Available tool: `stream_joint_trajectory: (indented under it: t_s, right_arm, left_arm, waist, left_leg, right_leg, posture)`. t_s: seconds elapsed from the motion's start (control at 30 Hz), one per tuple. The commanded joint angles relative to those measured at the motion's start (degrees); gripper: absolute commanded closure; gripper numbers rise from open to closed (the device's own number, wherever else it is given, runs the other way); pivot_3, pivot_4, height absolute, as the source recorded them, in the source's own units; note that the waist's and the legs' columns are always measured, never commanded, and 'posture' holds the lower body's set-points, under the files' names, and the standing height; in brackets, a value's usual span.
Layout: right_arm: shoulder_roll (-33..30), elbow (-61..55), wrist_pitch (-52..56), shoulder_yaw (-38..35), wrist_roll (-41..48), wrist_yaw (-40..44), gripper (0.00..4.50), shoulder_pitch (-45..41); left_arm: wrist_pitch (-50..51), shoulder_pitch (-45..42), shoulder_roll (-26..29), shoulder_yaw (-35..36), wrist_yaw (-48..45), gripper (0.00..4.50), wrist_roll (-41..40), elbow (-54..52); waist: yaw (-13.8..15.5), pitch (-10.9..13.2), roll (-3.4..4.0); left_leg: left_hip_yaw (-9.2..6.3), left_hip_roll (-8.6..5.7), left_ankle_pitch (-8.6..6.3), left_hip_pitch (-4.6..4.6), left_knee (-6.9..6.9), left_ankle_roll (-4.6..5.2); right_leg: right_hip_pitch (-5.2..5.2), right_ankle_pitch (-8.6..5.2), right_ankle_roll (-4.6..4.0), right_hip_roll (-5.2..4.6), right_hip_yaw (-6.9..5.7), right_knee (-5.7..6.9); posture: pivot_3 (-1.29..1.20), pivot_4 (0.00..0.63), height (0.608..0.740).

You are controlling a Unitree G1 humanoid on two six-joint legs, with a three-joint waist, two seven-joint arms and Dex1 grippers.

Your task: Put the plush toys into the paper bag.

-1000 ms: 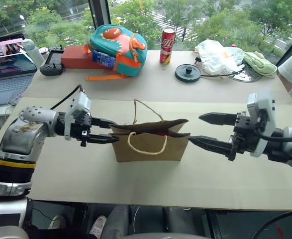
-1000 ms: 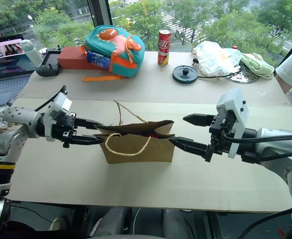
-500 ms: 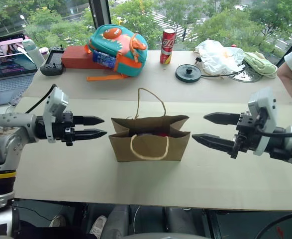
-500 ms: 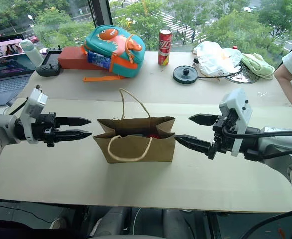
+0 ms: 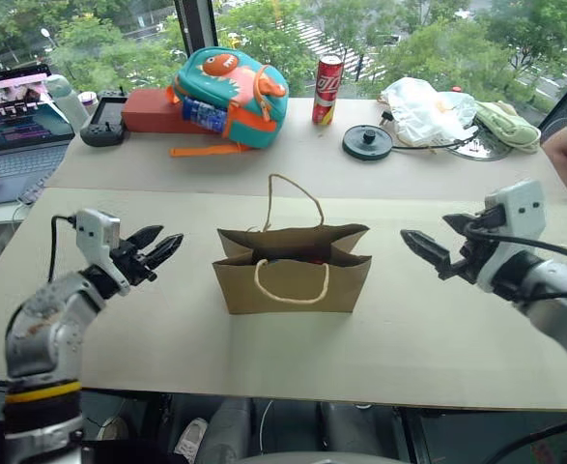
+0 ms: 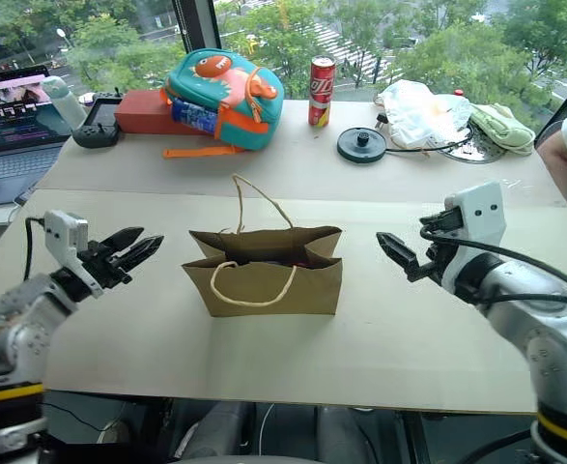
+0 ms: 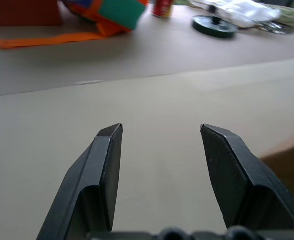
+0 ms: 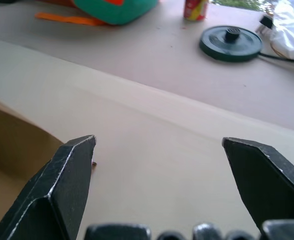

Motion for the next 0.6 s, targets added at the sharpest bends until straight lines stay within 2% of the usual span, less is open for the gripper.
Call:
stream_joint_trajectory:
  t_s: [0.03, 0.23, 0.37, 0.6]
  right_arm:
    - [7.9, 0.28, -10.5, 5.18, -13.79, -10.61, 0.0, 3.59]
    - [17.66, 8.75, -26.69, 8.97, -25.14, -13.98, 0.0, 6.5]
    - [20.08, 12.85, -31.27, 7.44, -27.86, -13.89, 0.0, 6.16]
    - [21.19, 14.38, -33.23, 7.68, -30.42, -12.32, 0.0, 6.14]
  left_arm:
    - [-2.09, 0.61, -6.22, 0.1, 10.28, 1.84, 1.55, -3.24]
    - [-3.52, 0.73, -11.28, -3.61, 15.61, 1.84, 3.61, -4.27]
    - [-3.46, 1.29, -11.99, -4.97, 16.48, 1.84, 3.42, -4.8]
    - [-3.65, 0.83, -11.29, -5.35, 16.57, 1.84, 2.86, -4.15]
  waist:
    - [0.16, 0.0, -0.01]
    - [-0.16, -0.01, 0.0]
    - [-0.47, -0.01, 0.01]
    - [-0.53, -0.01, 0.01]
  left_leg:
    - [0.0, -0.02, 0.01, -0.04, 0.02, -0.01]
    - [0.07, -0.1, 0.08, 0.16, 0.03, -0.13]
    - [0.1, -0.07, 0.08, 0.22, -0.01, -0.14]
    - [0.1, -0.07, 0.08, 0.21, -0.03, -0.14]
  right_leg:
    - [-0.03, 0.0, 0.0, 0.0, -0.01, 0.0]
    - [0.1, 0.02, 0.02, 0.08, 0.02, 0.06]
    - [0.1, 0.03, 0.0, 0.15, 0.04, 0.07]
    - [0.09, 0.03, -0.01, 0.15, 0.03, 0.07]
  posture:
    - [0.0, 0.15, 0.74]
    - [0.0, 0.15, 0.74]
    - [0.0, 0.15, 0.74]
    - [0.0, 0.15, 0.74]
